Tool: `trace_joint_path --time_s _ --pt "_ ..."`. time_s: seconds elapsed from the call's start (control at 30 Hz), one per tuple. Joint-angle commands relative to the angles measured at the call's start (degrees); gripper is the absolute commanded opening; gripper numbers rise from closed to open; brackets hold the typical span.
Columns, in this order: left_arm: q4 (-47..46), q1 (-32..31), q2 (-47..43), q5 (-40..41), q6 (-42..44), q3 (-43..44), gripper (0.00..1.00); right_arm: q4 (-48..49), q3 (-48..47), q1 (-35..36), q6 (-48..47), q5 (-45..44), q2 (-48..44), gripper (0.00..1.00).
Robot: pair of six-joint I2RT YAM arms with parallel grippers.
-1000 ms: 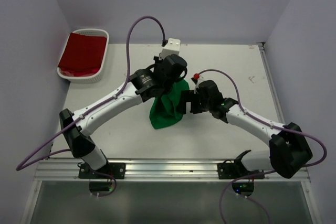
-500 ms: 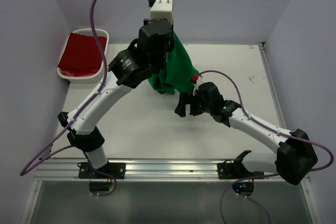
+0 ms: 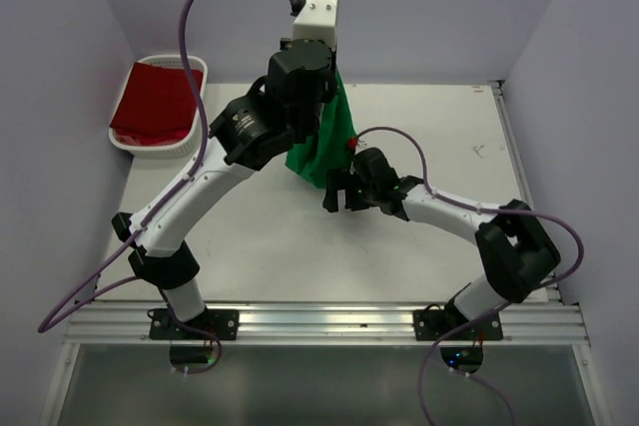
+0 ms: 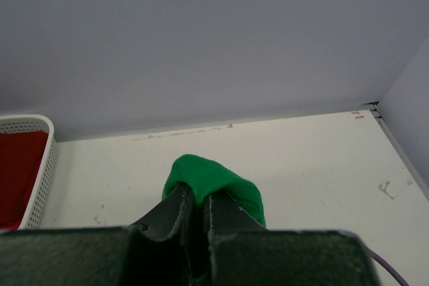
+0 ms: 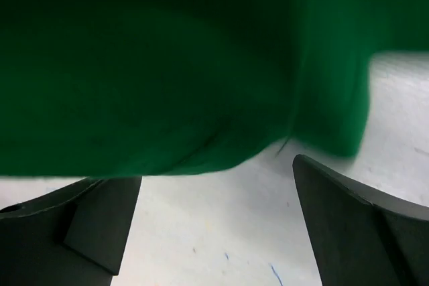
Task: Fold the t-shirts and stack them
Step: Flatten out the tshirt
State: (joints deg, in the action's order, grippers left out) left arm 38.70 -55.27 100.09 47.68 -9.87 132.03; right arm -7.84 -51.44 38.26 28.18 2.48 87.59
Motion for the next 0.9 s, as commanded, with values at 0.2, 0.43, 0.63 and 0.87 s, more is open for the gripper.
trace_joint_path --time_s 0.2,0.43,0.63,0.87 --pt "2.2 -0.5 -5.5 -1.2 -2.5 -0.3 0.0 3.7 -15.3 0.2 -0.1 -7.1 12.7 0.99" --pt "7.6 -0.5 -11.4 -1.1 -8.6 -9.6 0.0 -0.5 -24.0 -0.8 -4.5 -10.1 18.0 0.99" --pt "13.4 -0.5 -16.8 2.2 -12.5 -17.4 0.0 -3.7 -26.3 -3.0 -7.4 -12.1 17.5 0.99" --pt "16.1 -0.5 -20.2 1.0 -15.7 -20.3 0.0 -4.5 -28.2 -4.9 -8.9 -9.9 18.7 0.99"
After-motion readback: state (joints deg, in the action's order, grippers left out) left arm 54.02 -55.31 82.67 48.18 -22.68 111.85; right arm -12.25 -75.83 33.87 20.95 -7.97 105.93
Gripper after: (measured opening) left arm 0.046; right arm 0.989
